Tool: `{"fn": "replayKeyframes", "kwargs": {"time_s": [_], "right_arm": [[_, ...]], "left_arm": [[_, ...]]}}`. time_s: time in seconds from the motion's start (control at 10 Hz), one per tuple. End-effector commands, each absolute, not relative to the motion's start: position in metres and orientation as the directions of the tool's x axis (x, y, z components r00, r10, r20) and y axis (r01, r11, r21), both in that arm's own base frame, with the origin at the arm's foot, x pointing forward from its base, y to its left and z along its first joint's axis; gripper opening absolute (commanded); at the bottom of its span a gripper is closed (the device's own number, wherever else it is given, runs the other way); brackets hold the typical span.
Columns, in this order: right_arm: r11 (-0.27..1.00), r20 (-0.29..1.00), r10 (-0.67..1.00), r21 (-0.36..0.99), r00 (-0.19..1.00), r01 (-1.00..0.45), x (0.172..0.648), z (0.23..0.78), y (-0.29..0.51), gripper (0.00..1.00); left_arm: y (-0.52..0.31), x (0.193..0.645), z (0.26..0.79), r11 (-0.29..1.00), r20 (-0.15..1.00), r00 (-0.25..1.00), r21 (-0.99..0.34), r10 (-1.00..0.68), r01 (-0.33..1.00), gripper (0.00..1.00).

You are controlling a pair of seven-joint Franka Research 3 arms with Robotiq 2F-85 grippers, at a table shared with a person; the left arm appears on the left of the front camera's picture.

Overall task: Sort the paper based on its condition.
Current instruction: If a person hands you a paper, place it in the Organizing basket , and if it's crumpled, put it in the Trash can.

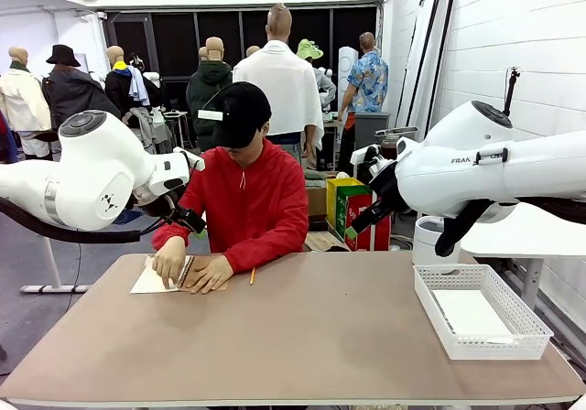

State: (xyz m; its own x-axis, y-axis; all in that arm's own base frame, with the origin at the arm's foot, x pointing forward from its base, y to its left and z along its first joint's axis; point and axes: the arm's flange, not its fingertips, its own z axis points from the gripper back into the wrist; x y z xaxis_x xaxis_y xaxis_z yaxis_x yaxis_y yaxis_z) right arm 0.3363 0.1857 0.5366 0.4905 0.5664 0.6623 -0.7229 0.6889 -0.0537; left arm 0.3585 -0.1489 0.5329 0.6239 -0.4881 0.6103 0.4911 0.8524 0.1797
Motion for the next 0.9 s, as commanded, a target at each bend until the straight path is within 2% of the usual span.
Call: {"fn": "replayKeyframes", "kwargs": {"time_s": [0.0,0.8], "right_arm": [[0.691,0.661,0.564,-0.051,0.495,-0.721,0.3362,0.536,0.186,1.0],[0.691,0.661,0.564,-0.051,0.495,-0.721,0.3362,0.536,0.186,1.0]], "left_arm": [[-0.1486,0.3581,0.5321,0.851,0.608,0.624,0.181,-0.491,0.494,1.0],[-0.1486,0.3581,0.5321,0.851,0.608,0.624,0.181,-0.491,0.494,1.0]]}}
